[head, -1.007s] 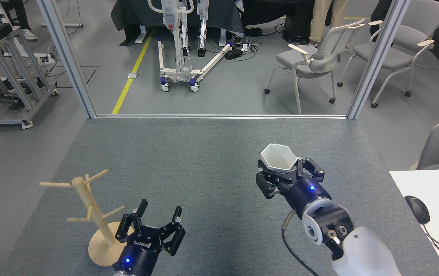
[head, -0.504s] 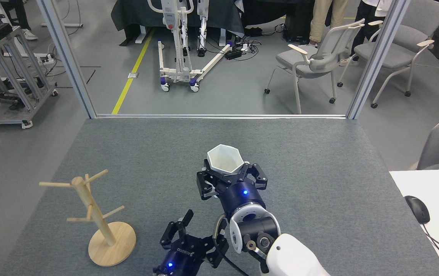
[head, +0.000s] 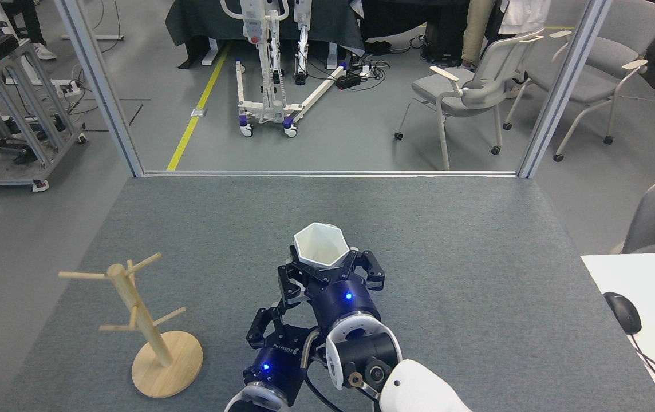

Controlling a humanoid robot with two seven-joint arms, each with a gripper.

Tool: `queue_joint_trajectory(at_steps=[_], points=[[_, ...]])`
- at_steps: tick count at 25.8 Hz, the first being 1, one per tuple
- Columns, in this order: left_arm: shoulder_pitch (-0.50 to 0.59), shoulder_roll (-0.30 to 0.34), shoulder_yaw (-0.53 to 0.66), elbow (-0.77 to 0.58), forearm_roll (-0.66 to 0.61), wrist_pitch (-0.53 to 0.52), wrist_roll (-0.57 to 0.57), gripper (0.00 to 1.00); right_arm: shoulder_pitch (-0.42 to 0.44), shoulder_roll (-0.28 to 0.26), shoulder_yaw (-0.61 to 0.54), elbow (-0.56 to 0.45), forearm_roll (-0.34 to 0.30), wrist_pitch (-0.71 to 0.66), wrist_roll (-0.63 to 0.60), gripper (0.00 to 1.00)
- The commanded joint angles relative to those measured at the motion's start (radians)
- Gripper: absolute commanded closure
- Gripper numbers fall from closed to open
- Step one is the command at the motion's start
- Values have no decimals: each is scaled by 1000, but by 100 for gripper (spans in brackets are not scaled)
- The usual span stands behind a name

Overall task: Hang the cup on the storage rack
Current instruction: 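Grasp the cup with the left gripper beside the right gripper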

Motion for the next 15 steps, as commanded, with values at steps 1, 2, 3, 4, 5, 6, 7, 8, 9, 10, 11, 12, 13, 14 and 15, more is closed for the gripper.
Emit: queue_joint_trajectory(at_steps=[1,2,3,4,5,6,7,8,9,10,11,12,13,14,15], points=[[-22,5,1,28,0,6,1,1,1,1,1,0,0,0,0,100],[-29,5,2,34,0,9,1,1,1,1,9,0,0,0,0,100],[-33,6,2,37,0,15,1,1,1,1,18,0,0,0,0,100],[-36,6,2,37,0,19,1,1,3,1,21,0,0,0,0,100],[-39,8,2,39,0,22,1,1,3,1,21,0,0,0,0,100],[-47,13,2,40,0,24,1,1,5,1,26,0,0,0,0,100],[-52,16,2,42,0,27,1,1,6,2,26,0,0,0,0,100],[-53,17,2,43,0,27,1,1,8,2,26,0,0,0,0,100],[-55,17,2,43,-2,24,1,1,9,2,27,0,0,0,0,100],[-58,17,2,43,-2,24,1,1,11,2,29,0,0,0,0,100],[-62,17,2,45,-2,22,1,1,12,4,33,0,0,0,0,100],[-68,19,2,45,-2,22,1,1,12,2,42,0,0,0,0,100],[-70,19,2,45,-2,22,1,1,12,2,46,0,0,0,0,100],[-71,19,2,45,-2,22,1,1,12,4,47,0,0,0,0,100],[-71,17,2,45,-2,22,1,1,12,4,47,0,0,0,0,100]])
